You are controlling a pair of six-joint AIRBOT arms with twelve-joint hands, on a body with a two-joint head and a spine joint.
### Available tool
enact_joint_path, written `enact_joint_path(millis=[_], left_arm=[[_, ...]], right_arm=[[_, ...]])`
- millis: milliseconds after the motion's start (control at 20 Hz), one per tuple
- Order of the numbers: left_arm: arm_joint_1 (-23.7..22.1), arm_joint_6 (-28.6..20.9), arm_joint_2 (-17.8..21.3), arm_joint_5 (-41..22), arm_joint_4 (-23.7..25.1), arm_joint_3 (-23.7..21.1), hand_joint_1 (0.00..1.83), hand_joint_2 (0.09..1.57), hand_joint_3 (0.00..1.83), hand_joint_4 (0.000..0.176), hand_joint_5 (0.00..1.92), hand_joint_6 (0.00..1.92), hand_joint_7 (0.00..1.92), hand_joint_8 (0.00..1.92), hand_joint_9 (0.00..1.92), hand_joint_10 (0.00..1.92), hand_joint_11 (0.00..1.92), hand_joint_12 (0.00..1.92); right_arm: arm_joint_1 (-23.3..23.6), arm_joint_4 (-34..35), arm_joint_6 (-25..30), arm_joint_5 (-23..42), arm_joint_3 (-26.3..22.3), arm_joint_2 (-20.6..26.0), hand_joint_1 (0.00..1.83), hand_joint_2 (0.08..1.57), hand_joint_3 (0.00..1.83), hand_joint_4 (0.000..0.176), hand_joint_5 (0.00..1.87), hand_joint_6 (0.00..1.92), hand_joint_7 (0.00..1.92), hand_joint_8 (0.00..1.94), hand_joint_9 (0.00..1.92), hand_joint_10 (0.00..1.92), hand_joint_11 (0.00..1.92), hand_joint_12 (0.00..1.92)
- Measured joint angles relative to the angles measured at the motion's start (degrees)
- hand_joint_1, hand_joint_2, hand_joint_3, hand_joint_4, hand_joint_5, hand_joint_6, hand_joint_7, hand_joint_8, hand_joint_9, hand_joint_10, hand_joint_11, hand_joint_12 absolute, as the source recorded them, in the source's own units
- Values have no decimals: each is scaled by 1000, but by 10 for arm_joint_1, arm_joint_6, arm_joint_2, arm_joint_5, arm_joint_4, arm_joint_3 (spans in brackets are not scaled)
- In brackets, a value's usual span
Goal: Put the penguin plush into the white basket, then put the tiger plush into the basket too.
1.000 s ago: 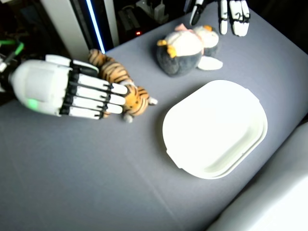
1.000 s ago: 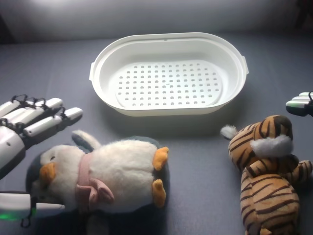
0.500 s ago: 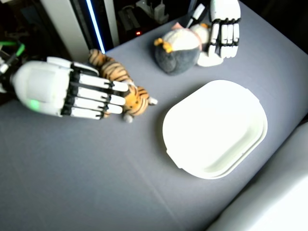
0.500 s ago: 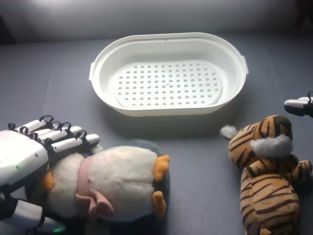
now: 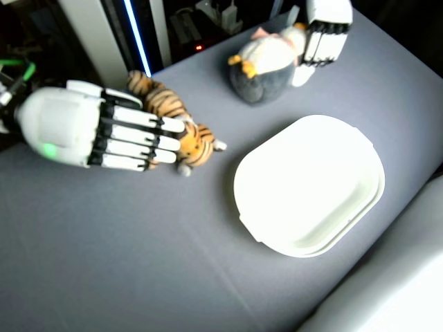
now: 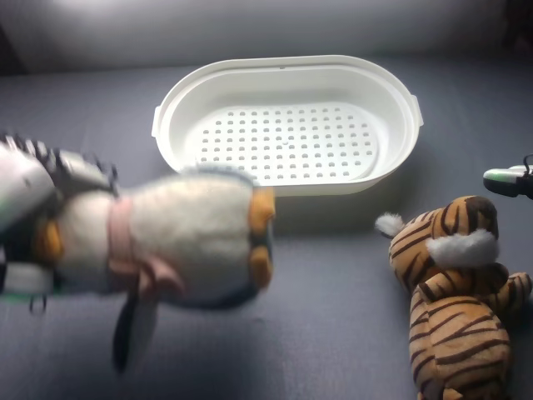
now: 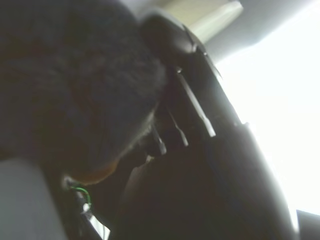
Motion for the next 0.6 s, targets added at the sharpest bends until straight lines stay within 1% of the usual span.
enact_joint_path(millis=[50, 100, 150, 200, 250, 300, 350, 400, 450, 500, 550, 600], left_arm=[[-16, 0, 0, -11, -4, 7, 1249, 1097, 0, 0, 1005, 815, 1029, 1084, 922, 1162, 776, 1563], [-30, 1, -2, -11, -3, 13, 1253, 1083, 0, 0, 1021, 807, 1075, 985, 934, 980, 743, 1462], [-67, 12, -18, -3, -9, 33, 1259, 1085, 0, 0, 1028, 772, 1065, 1023, 972, 948, 798, 1488], [-94, 16, -31, 11, -13, 50, 1365, 1062, 0, 0, 1026, 747, 1103, 810, 1059, 1058, 877, 1429], [-125, 18, -48, 37, -14, 73, 1385, 1075, 2, 0, 979, 831, 1071, 819, 1015, 1137, 872, 1419], [-152, 21, -62, 63, -17, 93, 1391, 1067, 0, 0, 994, 823, 1126, 707, 1015, 1124, 863, 1343], [-171, 27, -74, 94, -22, 110, 1396, 1053, 0, 0, 1009, 807, 1173, 601, 1053, 1063, 921, 1270], [-203, 35, -89, 143, -25, 134, 1397, 1048, 0, 0, 1022, 776, 1193, 556, 1066, 1050, 948, 1250], [-228, 41, -98, 182, -22, 151, 1395, 1054, 3, 0, 1014, 786, 1156, 640, 1044, 1070, 909, 1260], [-253, 44, -109, 214, -25, 167, 1279, 1074, 3, 0, 982, 877, 1141, 787, 1026, 741, 828, 1268], [-267, 50, -113, 227, -28, 175, 1251, 1094, 1, 0, 941, 929, 1100, 901, 1022, 548, 771, 1241], [-277, 66, -115, 236, -28, 176, 1232, 1114, 3, 0, 910, 969, 1041, 1011, 962, 386, 695, 1126]], right_arm=[[0, -1, 0, 0, 0, 0, 765, 1279, 2, 43, 326, 2, 387, 2, 389, 4, 440, 15], [0, -1, 0, 0, 0, 0, 763, 1277, 1, 41, 328, 2, 388, 3, 391, 4, 439, 14], [0, -1, 0, 0, 1, 0, 759, 1278, 1, 48, 334, 4, 398, 6, 396, 6, 445, 16], [0, 0, 0, 0, 2, -2, 765, 1285, 3, 37, 344, 8, 410, 10, 409, 10, 470, 25], [0, 1, 1, -1, 2, -4, 769, 1289, 5, 34, 343, 6, 410, 8, 409, 9, 470, 24], [0, -1, 2, -2, 2, -4, 746, 1288, 3, 44, 348, 6, 417, 8, 416, 8, 481, 26], [0, -3, 4, -3, 3, -4, 754, 1285, 1, 49, 353, 5, 418, 5, 413, 5, 480, 23], [0, -2, 5, -4, 6, -4, 770, 1282, 0, 49, 359, 5, 422, 5, 417, 5, 485, 23], [0, 1, 5, -4, 6, -4, 762, 1279, 0, 64, 366, 6, 423, 4, 416, 3, 484, 20], [0, 2, 5, -5, 7, -4, 760, 1282, 0, 69, 366, 5, 419, 1, 414, 2, 483, 19], [0, 0, 6, -4, 7, -4, 758, 1283, 1, 67, 365, 4, 417, 0, 413, 1, 481, 17], [0, -2, 6, -4, 7, -4, 767, 1282, 0, 66, 367, 4, 412, 0, 402, 0, 471, 12]])
